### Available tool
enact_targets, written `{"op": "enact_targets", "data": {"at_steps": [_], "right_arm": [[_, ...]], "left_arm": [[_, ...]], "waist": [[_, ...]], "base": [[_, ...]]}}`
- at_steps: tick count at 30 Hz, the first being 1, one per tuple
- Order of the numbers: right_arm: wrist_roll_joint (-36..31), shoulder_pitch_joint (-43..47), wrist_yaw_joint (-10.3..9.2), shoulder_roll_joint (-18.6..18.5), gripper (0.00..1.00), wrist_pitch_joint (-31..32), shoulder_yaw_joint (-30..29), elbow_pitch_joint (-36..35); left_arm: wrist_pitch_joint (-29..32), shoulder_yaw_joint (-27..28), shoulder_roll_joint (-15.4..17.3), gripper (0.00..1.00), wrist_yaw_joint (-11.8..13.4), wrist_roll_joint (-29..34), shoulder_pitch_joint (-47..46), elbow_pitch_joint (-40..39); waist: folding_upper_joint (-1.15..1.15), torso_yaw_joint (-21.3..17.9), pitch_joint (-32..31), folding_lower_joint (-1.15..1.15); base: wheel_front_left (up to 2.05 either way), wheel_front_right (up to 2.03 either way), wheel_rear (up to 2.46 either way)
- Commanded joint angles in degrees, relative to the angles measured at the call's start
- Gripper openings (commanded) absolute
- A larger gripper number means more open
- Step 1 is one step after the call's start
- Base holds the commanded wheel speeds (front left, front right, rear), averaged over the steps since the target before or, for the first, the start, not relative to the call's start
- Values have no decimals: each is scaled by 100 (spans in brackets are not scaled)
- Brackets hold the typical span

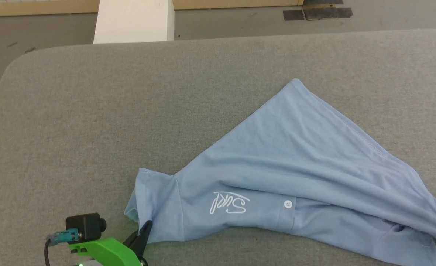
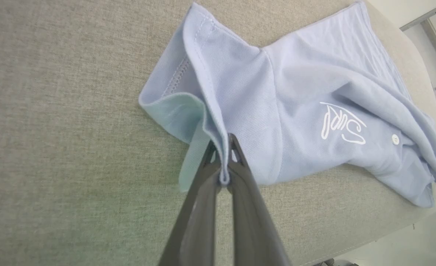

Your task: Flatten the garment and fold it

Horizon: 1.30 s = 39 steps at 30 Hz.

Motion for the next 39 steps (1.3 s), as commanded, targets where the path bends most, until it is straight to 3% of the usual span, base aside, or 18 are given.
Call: {"op": "enact_targets", "data": {"at_steps": [1, 5, 10, 14, 19, 25, 30, 31, 32, 33, 34, 36, 39], "right_arm": [[-7, -314, -9, -69, 100, -221, 179, -111], [20, -1083, -9, -272, 100, -1058, 937, -232], [164, -2269, -9, -189, 100, -2148, 2085, 166], [362, -3155, -9, -180, 100, -2390, 2968, 836], [568, -4160, -9, -205, 100, -2030, 3586, 1913], [644, -5093, -9, -235, 100, -897, 3922, 3078], [760, -5527, -9, -215, 100, -42, 4046, 3553], [773, -5574, -9, -209, 92, 176, 4093, 3643], [781, -5600, -9, -212, 47, 354, 4142, 3701], [784, -5626, -9, -227, 15, 553, 4166, 3775], [785, -5631, -9, -233, 0, 679, 4209, 3800], [808, -5615, -9, -248, 0, 746, 4255, 3778], [846, -5469, -9, -319, 0, 349, 4261, 3609]], "left_arm": [[31, 9, 20, 0, 26, -12, -10, -17], [39, -21, 16, 0, 6, -8, -122, -27], [37, -66, 10, 0, -60, -13, -301, 16], [16, -115, -27, 0, -107, -13, -472, 67], [-46, -206, -117, 0, -212, -43, -680, 165], [-178, -329, -248, 0, -351, -52, -923, 343], [-285, -403, -331, 0, -453, -66, -1047, 502], [-304, -412, -343, 0, -466, -68, -1063, 537], [-318, -417, -350, 0, -473, -69, -1071, 562], [-333, -421, -357, 0, -478, -70, -1078, 592], [-344, -422, -360, 0, -480, -71, -1076, 615], [-366, -410, -358, 0, -470, -75, -1056, 658], [-390, -397, -346, 0, -468, -83, -1038, 696]], "waist": [[0, 18, 57, 0], [0, 72, 183, 0], [0, 232, 399, 0], [0, 424, 628, 0], [0, 742, 978, 0], [0, 1105, 1359, 0], [0, 1271, 1517, 0], [0, 1286, 1523, 0], [0, 1294, 1521, 0], [0, 1298, 1508, 0], [0, 1295, 1487, 0], [0, 1265, 1417, 0], [0, 1199, 1244, 0]], "base": [[0, 0, 0], [0, 0, 0], [0, 0, 0], [0, 0, 0], [0, 0, 0], [0, 0, 0], [0, 0, 0], [0, 0, 0], [0, 0, 0], [0, 0, 0], [0, 0, 0], [0, 0, 0], [0, 0, 0]]}}
